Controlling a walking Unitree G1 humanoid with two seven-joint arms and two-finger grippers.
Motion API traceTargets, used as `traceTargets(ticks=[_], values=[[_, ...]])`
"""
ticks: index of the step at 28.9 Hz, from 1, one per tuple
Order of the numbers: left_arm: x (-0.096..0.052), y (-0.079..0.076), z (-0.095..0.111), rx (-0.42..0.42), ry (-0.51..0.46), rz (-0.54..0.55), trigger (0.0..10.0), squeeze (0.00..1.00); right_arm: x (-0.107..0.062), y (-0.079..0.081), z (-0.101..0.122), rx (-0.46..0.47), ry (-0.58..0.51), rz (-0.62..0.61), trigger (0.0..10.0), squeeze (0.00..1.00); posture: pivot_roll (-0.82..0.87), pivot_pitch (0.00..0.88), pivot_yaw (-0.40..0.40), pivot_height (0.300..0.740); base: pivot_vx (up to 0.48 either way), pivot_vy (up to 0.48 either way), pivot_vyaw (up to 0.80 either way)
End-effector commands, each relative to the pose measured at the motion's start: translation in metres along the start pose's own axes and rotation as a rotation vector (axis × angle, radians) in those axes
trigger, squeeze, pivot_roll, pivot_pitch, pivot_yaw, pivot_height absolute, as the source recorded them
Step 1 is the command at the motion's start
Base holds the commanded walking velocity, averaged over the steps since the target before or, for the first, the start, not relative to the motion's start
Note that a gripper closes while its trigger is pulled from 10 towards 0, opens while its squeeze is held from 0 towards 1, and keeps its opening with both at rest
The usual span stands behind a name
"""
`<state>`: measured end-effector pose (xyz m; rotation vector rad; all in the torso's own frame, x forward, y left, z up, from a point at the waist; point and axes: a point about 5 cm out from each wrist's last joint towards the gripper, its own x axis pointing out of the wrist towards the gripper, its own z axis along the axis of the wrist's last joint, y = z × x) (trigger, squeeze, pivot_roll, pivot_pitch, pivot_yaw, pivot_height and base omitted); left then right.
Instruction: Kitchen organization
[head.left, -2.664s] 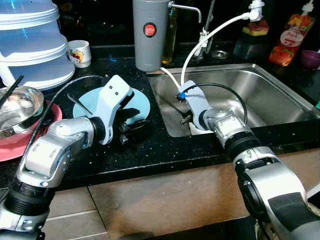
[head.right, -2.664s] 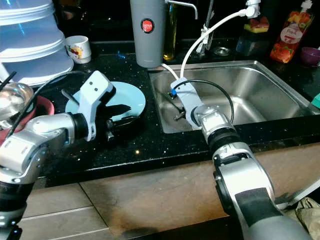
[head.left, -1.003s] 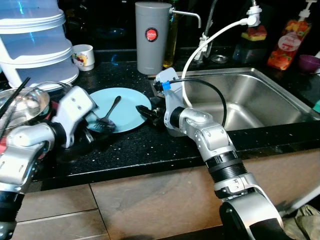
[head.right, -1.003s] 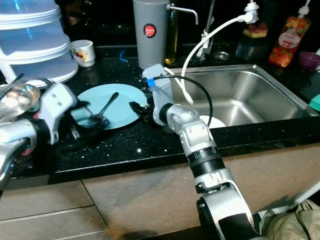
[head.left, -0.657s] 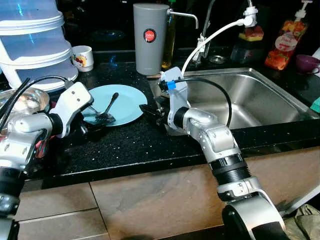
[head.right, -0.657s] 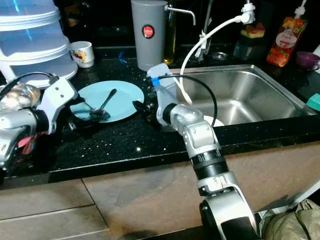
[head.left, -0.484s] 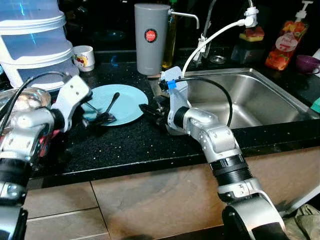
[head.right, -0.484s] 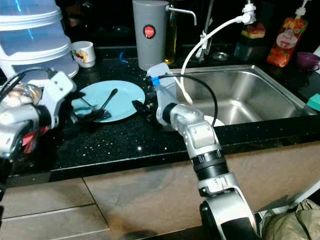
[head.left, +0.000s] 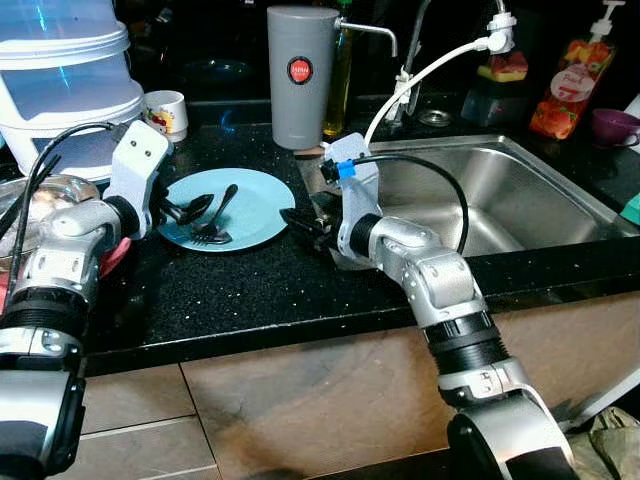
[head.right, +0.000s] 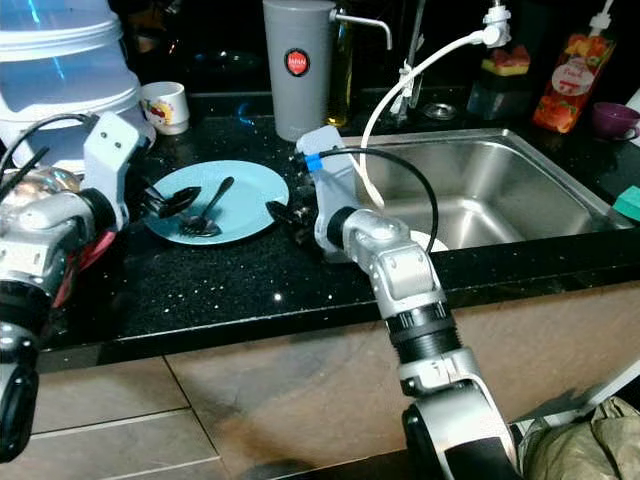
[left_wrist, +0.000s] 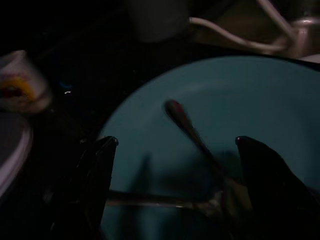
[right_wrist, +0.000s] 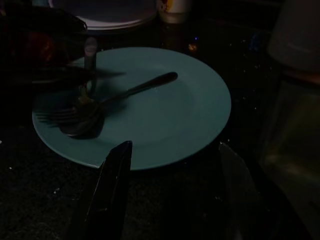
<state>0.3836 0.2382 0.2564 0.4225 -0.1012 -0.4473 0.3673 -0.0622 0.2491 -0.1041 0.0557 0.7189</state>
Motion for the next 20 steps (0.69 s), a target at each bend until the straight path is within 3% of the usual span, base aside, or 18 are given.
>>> traceTargets(ticks=[1,10,14,16,20], values=[[-0.001,-0.011,0.006,0.028,-0.052,-0.093,10.0,0.0,-0.003,0.002,-0.002,-0.028,0.008,0.005,10.0,0.0,0.06,0.062,-0.012,0.74,0.0,0.0,0.0],[-0.018,-0.041,0.019,0.049,-0.12,-0.412,10.0,0.0,-0.006,-0.001,-0.006,-0.03,0.022,-0.004,10.0,0.0,0.06,0.059,-0.024,0.74,0.0,0.0,0.0],[-0.021,-0.044,0.01,0.12,-0.06,-0.426,10.0,0.0,-0.006,0.0,-0.006,-0.038,0.023,-0.004,10.0,0.0,0.06,0.057,-0.028,0.74,0.0,0.0,0.0],[-0.024,-0.044,-0.002,0.265,0.028,-0.43,10.0,0.0,-0.005,0.001,-0.005,-0.046,0.024,-0.003,10.0,0.0,0.06,0.057,-0.028,0.74,0.0,0.0,0.0],[-0.024,-0.044,-0.004,0.287,0.042,-0.397,10.0,0.0,-0.005,0.001,-0.005,-0.047,0.024,-0.005,10.0,0.0,0.06,0.051,-0.029,0.74,0.0,0.0,0.0]])
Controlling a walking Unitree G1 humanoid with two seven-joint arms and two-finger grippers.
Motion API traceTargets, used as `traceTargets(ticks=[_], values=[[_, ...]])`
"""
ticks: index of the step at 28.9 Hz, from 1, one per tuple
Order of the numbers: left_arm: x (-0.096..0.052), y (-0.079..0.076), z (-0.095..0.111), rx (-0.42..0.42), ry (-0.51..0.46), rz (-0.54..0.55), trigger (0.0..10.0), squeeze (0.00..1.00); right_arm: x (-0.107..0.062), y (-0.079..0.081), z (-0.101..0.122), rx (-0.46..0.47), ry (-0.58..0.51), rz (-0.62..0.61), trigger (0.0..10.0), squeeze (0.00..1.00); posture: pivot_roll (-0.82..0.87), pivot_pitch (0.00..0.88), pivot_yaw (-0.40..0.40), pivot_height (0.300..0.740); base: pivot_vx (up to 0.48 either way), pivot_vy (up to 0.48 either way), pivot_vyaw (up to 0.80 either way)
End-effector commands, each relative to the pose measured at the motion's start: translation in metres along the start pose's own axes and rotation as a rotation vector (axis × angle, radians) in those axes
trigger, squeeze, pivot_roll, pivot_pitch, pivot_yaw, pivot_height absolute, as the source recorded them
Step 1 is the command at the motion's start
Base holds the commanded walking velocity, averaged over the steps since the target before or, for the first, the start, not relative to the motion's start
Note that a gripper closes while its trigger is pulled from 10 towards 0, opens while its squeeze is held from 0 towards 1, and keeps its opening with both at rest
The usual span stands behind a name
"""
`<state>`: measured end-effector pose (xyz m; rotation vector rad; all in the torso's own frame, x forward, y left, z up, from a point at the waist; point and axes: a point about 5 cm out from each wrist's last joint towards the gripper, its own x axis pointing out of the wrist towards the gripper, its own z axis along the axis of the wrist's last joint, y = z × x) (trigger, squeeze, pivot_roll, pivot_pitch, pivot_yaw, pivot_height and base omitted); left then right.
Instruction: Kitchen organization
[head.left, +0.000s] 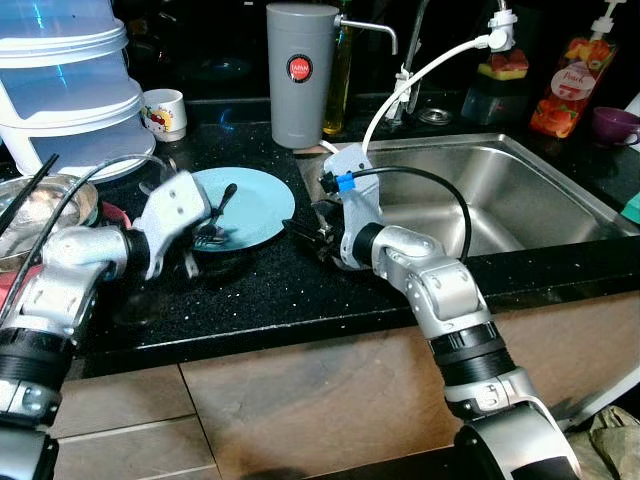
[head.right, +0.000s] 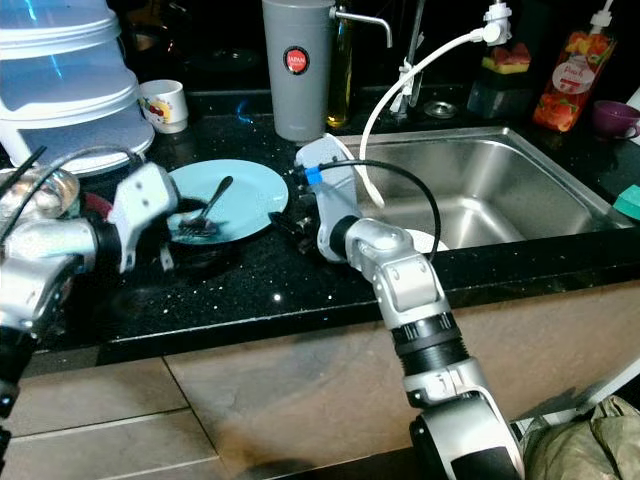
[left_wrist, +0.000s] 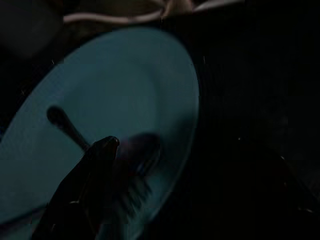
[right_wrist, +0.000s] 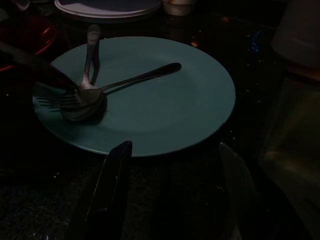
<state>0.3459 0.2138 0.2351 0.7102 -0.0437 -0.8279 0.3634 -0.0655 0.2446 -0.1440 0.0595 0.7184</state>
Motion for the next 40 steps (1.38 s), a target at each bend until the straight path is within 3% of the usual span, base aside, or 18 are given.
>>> traceTargets(ticks=[1,8,15,16,17,18,19,20,22,24,40], values=[[-0.001,0.0,-0.001,0.031,0.021,0.022,10.0,0.0,0.0,0.0,0.0,-0.013,0.007,-0.006,10.0,0.0,0.06,0.05,-0.028,0.74,0.0,0.0,0.0],[0.009,0.006,0.006,0.115,0.014,0.14,10.0,0.0,-0.001,-0.002,0.001,-0.012,0.008,-0.016,10.0,0.0,0.06,0.051,-0.03,0.74,0.0,0.0,0.0],[0.02,0.001,0.012,0.149,-0.043,0.154,10.0,0.0,0.0,-0.004,0.001,-0.011,0.009,-0.023,10.0,0.0,0.06,0.054,-0.029,0.74,0.0,0.0,0.0],[0.021,0.0,0.012,0.148,-0.049,0.151,9.1,0.0,0.0,-0.004,0.002,-0.011,0.009,-0.024,10.0,0.0,0.06,0.06,-0.026,0.74,0.0,0.0,0.0],[0.023,-0.002,0.013,0.143,-0.054,0.145,6.4,0.0,0.0,-0.004,0.002,-0.011,0.009,-0.025,10.0,0.0,0.06,0.062,-0.024,0.74,0.0,0.0,0.0],[0.024,-0.004,0.012,0.141,-0.058,0.137,5.0,0.0,0.0,-0.005,0.002,-0.011,0.009,-0.027,10.0,0.0,0.06,0.062,-0.024,0.74,0.0,0.0,0.0],[0.025,-0.006,0.012,0.141,-0.06,0.131,4.5,0.0,0.0,-0.005,0.002,-0.011,0.009,-0.028,10.0,0.0,0.06,0.063,-0.023,0.74,0.0,0.0,0.0],[0.026,-0.007,0.012,0.14,-0.061,0.127,2.4,0.0,0.0,-0.005,0.002,-0.011,0.01,-0.03,10.0,0.0,0.06,0.063,-0.023,0.74,0.0,0.0,0.0],[0.027,-0.009,0.011,0.137,-0.061,0.119,2.0,0.0,-0.001,-0.005,0.001,-0.011,0.013,-0.031,10.0,0.0,0.05,0.065,-0.022,0.74,0.0,0.0,0.0],[0.027,-0.011,0.009,0.131,-0.057,0.102,0.0,0.0,-0.001,-0.006,0.0,-0.011,0.018,-0.031,10.0,0.0,0.05,0.065,-0.022,0.74,0.0,0.0,0.0],[0.027,-0.014,0.008,0.148,-0.051,0.089,0.0,0.0,0.0,-0.007,-0.001,-0.011,0.031,-0.04,10.0,0.0,0.05,0.066,-0.019,0.74,0.0,0.0,0.0]])
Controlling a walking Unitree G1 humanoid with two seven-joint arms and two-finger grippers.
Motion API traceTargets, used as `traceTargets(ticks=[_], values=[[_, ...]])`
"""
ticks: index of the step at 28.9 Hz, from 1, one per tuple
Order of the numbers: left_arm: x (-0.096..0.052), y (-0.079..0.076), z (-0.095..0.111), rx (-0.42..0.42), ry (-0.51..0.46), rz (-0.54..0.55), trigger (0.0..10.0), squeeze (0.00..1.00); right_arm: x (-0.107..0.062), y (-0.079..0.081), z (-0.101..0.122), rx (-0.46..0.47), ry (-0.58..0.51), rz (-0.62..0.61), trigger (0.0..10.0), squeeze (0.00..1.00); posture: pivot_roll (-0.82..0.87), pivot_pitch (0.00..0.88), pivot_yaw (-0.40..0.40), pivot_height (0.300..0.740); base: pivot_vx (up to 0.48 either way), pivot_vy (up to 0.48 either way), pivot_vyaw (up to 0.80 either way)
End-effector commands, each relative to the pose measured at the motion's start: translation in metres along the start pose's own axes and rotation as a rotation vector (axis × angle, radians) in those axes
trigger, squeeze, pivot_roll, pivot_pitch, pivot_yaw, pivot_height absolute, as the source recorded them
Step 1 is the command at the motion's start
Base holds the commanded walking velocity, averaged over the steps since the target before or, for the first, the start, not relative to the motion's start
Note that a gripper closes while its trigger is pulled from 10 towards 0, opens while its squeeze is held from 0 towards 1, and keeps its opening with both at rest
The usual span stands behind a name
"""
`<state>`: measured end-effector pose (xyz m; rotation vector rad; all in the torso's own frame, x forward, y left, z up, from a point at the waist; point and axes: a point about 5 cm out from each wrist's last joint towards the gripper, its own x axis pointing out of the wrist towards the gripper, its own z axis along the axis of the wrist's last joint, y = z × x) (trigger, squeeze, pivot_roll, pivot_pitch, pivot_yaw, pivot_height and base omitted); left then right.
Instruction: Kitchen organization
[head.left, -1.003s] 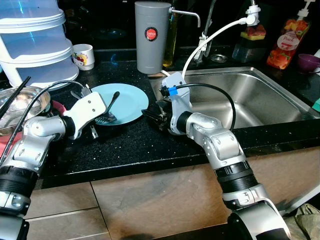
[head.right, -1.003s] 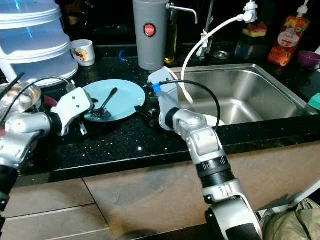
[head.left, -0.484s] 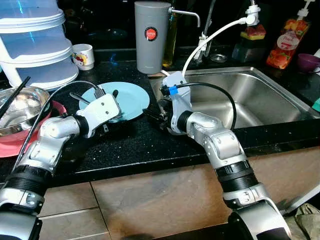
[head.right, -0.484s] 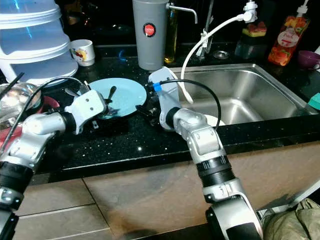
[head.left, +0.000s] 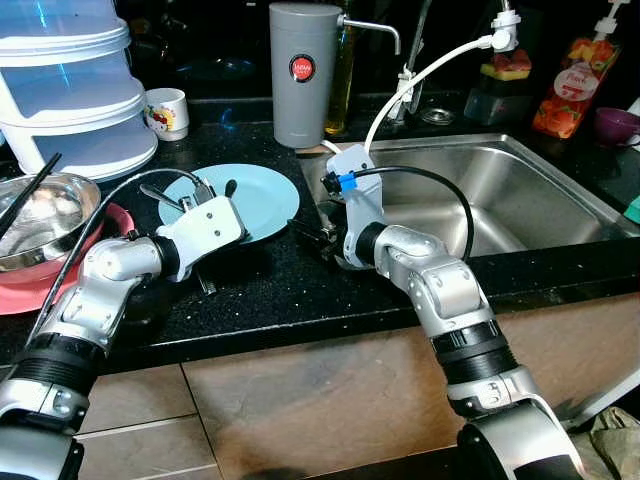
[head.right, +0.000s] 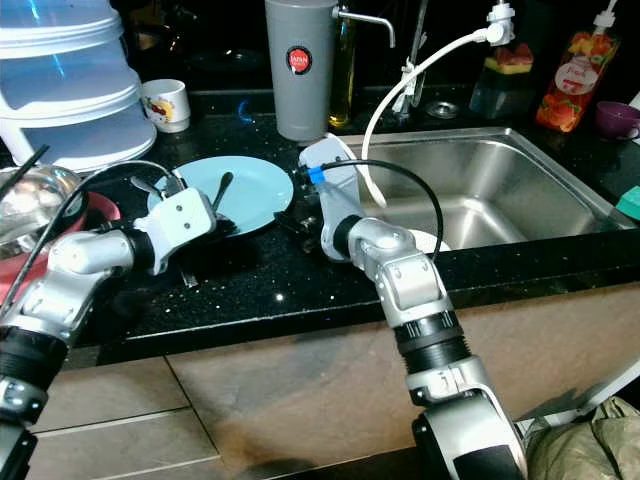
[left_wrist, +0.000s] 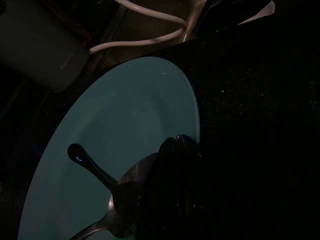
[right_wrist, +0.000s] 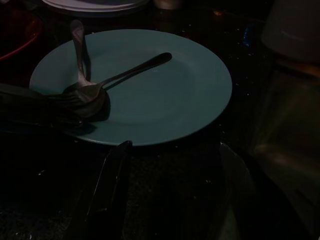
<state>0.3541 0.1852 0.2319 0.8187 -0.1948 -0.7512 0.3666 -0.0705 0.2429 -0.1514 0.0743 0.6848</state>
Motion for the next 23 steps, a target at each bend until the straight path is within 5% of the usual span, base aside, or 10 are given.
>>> traceTargets(ticks=[1,4,5,6,23], values=[[0.0,-0.005,-0.002,-0.003,0.006,-0.015,0.0,0.0,0.0,-0.002,0.002,-0.011,0.012,-0.007,10.0,0.0,0.05,0.066,-0.019,0.74,0.0,0.0,0.0],[0.001,-0.004,-0.002,0.007,0.007,0.002,0.0,0.0,0.0,-0.002,0.002,-0.011,0.012,-0.008,10.0,0.0,0.05,0.066,-0.019,0.74,0.0,0.0,0.0],[0.001,-0.002,-0.002,0.014,0.01,0.022,10.0,0.0,0.0,-0.002,0.002,-0.011,0.011,-0.008,10.0,0.0,0.05,0.066,-0.019,0.74,0.0,0.0,0.0],[0.002,0.001,-0.002,0.021,0.007,0.044,10.0,1.0,0.0,-0.002,0.002,-0.01,0.01,-0.008,10.0,0.0,0.06,0.068,-0.021,0.74,0.0,0.0,0.0],[0.005,-0.006,-0.004,-0.125,-0.009,0.006,10.0,1.0,0.0,0.0,0.001,-0.006,0.01,-0.005,10.0,0.0,0.05,0.071,-0.014,0.74,0.0,0.0,0.0]])
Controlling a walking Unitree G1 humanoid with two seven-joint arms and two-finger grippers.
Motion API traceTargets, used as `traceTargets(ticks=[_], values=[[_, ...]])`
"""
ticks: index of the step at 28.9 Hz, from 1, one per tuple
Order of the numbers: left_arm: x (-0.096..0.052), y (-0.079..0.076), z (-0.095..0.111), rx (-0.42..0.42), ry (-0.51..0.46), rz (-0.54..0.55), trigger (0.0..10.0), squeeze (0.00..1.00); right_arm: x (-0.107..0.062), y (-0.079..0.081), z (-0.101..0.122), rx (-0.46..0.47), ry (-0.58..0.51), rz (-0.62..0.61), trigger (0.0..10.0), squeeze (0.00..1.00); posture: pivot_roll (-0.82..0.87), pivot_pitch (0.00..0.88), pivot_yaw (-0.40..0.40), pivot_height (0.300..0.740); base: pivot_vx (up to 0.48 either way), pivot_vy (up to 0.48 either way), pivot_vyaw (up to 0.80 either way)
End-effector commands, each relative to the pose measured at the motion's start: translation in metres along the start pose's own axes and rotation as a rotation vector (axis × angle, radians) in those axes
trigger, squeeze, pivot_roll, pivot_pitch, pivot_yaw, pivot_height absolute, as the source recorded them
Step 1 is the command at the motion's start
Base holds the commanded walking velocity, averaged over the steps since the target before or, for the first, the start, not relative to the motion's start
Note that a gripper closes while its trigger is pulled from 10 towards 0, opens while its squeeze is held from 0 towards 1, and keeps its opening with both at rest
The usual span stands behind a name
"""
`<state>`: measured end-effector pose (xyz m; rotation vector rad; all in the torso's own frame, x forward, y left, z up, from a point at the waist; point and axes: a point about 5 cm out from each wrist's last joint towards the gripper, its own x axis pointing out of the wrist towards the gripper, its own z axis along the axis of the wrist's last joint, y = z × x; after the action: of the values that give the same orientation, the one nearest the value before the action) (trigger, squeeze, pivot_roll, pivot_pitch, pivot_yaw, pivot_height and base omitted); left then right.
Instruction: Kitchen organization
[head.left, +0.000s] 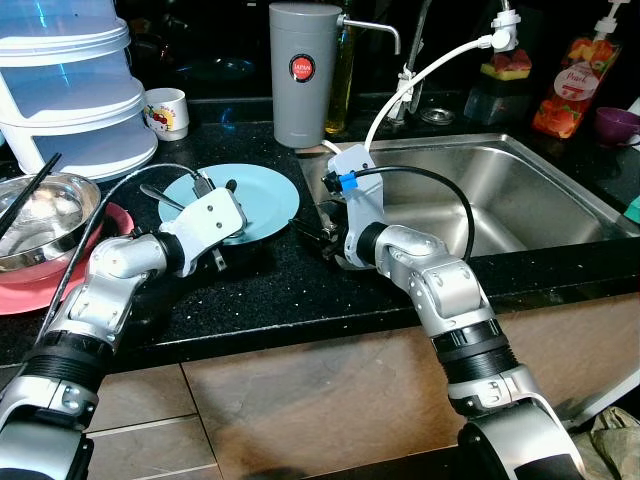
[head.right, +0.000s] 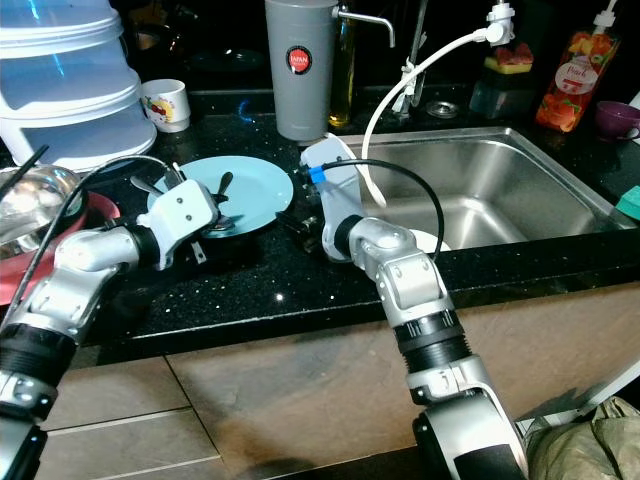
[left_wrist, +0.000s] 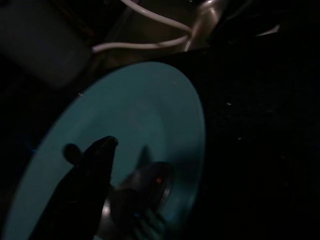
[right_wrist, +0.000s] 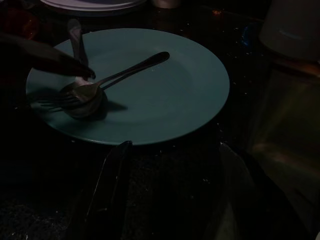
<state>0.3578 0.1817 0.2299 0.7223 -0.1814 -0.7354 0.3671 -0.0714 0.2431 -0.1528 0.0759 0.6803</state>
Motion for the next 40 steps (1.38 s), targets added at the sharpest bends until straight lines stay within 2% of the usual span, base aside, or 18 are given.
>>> traceTargets(ticks=[1,2,4,7,10,14,20,29,30,31,34,35,40], values=[[0.0,-0.005,-0.003,-0.033,0.006,-0.021,10.0,1.0,0.0,0.001,0.001,-0.005,0.007,0.0,10.0,0.0,0.05,0.071,-0.014,0.74,0.0,0.0,0.0],[0.0,-0.008,-0.005,-0.047,0.021,-0.047,10.0,0.0,0.0,0.002,0.001,-0.006,0.009,0.002,10.0,0.0,0.05,0.071,-0.014,0.74,0.0,0.0,0.0],[-0.001,-0.009,-0.006,-0.037,0.029,-0.057,10.0,0.0,0.0,0.002,0.001,-0.006,0.009,0.003,10.0,0.0,0.05,0.071,-0.014,0.74,0.0,0.0,0.0],[-0.003,-0.008,-0.014,0.056,0.103,-0.072,10.0,0.0,0.001,0.002,0.001,-0.006,0.009,0.002,10.0,0.0,0.05,0.071,-0.014,0.74,0.0,0.0,0.0],[-0.003,-0.008,-0.017,0.076,0.134,-0.076,10.0,0.0,0.001,0.002,0.001,-0.006,0.008,0.001,10.0,0.0,0.05,0.07,-0.011,0.74,0.0,0.0,0.0],[-0.004,-0.004,-0.026,0.144,0.222,-0.073,10.0,0.0,0.001,0.003,0.001,-0.003,0.009,0.001,10.0,0.0,0.06,0.07,-0.012,0.74,0.0,0.0,0.0],[-0.006,0.006,-0.03,0.133,0.285,-0.03,10.0,0.0,0.001,0.002,0.003,-0.003,0.006,0.003,10.0,0.0,0.06,0.065,-0.012,0.74,0.0,0.0,0.0],[-0.009,0.01,-0.033,0.155,0.306,-0.015,10.0,0.0,0.001,0.002,0.002,-0.003,0.005,0.007,10.0,0.0,0.06,0.06,-0.015,0.74,0.0,0.0,0.0],[-0.009,0.01,-0.033,0.155,0.304,-0.013,9.0,0.0,0.001,0.002,0.003,-0.003,0.004,0.008,10.0,0.0,0.06,0.057,-0.016,0.74,0.0,0.0,0.0],[-0.008,0.01,-0.033,0.154,0.297,-0.012,3.8,0.0,0.001,0.003,0.003,-0.004,0.004,0.009,10.0,0.0,0.06,0.057,-0.016,0.74,0.0,0.0,0.0],[-0.008,0.01,-0.033,0.153,0.293,-0.01,3.8,0.0,0.001,0.003,0.003,-0.004,0.003,0.009,10.0,0.0,0.06,0.057,-0.016,0.74,0.0,0.0,0.0],[-0.008,0.01,-0.032,0.15,0.286,-0.01,0.0,0.0,0.002,0.003,0.003,-0.005,0.003,0.01,10.0,0.0,0.06,0.056,-0.017,0.74,0.0,0.0,0.0],[-0.007,0.01,-0.03,0.149,0.266,-0.011,0.0,0.0,0.002,0.003,0.003,-0.006,0.003,0.011,10.0,0.0,0.06,0.052,-0.019,0.74,0.0,0.0,0.0]])
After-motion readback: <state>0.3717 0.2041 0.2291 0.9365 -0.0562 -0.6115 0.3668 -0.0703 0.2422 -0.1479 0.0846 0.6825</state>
